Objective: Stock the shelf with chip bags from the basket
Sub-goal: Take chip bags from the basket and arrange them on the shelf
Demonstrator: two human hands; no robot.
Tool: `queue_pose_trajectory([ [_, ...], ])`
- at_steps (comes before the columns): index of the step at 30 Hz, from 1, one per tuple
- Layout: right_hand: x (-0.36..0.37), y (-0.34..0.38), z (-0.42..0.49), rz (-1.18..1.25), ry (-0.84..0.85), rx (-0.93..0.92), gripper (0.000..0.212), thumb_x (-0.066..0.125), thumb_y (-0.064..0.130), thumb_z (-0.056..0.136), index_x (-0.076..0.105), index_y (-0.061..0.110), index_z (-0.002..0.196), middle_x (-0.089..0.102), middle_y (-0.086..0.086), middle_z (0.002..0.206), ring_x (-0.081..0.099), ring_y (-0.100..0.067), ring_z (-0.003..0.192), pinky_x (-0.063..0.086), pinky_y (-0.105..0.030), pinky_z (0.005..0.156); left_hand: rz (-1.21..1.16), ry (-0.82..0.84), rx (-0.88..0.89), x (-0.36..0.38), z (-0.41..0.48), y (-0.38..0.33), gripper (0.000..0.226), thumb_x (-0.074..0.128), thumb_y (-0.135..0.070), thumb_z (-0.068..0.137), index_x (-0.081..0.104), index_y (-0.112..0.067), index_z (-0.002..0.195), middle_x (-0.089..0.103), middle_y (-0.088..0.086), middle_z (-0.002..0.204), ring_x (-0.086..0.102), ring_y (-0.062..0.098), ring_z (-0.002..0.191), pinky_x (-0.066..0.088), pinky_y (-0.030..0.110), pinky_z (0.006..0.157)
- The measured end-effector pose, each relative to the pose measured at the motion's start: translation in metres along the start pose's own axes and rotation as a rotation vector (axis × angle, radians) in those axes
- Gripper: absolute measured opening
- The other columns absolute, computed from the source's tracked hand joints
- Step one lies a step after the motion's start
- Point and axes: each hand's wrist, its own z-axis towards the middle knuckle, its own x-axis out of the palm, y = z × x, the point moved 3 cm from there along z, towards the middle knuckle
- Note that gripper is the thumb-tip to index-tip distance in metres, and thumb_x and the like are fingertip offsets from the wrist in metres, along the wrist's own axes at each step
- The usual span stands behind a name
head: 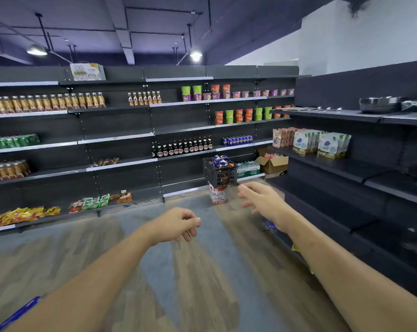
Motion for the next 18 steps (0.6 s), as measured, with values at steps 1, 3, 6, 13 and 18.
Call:
queue_pose_trajectory([
  [1,-0.003,-0.003,0.013,0.007,-0.002,0.006,0.032,0.046,0.039,0.106,0.056,0.025,0.132,0.066,0.007,0.116,0.065,-0.010,0.101,0.053,-0.027,0.078,-0.003,-0.002,-0.005,-0.002,0.014,0.000,0.029,0.049,-0.035,0.102,0.065,-0.012,0.108,0.074,0.003,0.099,0.070,0.010,0.080,0.054,0.028,0.073],
  [3,-0.012,-0.013,0.049,0.019,-0.017,0.022,0.029,0.046,0.039,0.106,0.058,0.025,0.129,0.066,0.008,0.113,0.066,-0.011,0.100,0.053,-0.029,0.079,-0.005,-0.024,-0.028,-0.012,0.049,-0.001,0.028,0.049,-0.035,0.102,0.065,-0.012,0.107,0.074,0.004,0.099,0.070,0.010,0.079,0.053,0.026,0.071],
  [6,-0.018,-0.015,0.103,0.029,-0.009,0.012,0.019,0.047,0.039,0.106,0.060,0.031,0.117,0.068,0.009,0.112,0.066,-0.011,0.098,0.056,-0.036,0.081,-0.038,-0.070,-0.035,-0.029,0.098,0.001,0.027,0.050,-0.034,0.102,0.066,-0.013,0.104,0.074,0.005,0.098,0.070,0.011,0.079,0.053,0.025,0.070],
  [13,0.000,-0.018,0.230,0.016,0.033,-0.031,0.016,0.048,0.038,0.105,0.061,0.031,0.110,0.069,0.000,0.116,0.068,-0.012,0.098,0.057,-0.028,0.072,-0.098,-0.112,-0.063,-0.073,0.202,0.042,0.029,0.051,-0.034,0.102,0.066,-0.010,0.105,0.075,0.006,0.096,0.071,0.014,0.080,0.053,0.028,0.070],
  [18,0.035,-0.028,0.333,0.001,0.043,-0.022,0.014,0.048,0.038,0.105,0.059,0.031,0.111,0.068,0.003,0.113,0.067,-0.013,0.101,0.050,-0.022,0.066,-0.149,-0.131,-0.048,-0.112,0.294,0.097,0.028,0.051,-0.034,0.101,0.066,-0.010,0.103,0.075,0.005,0.094,0.070,0.013,0.076,0.052,0.026,0.068],
])
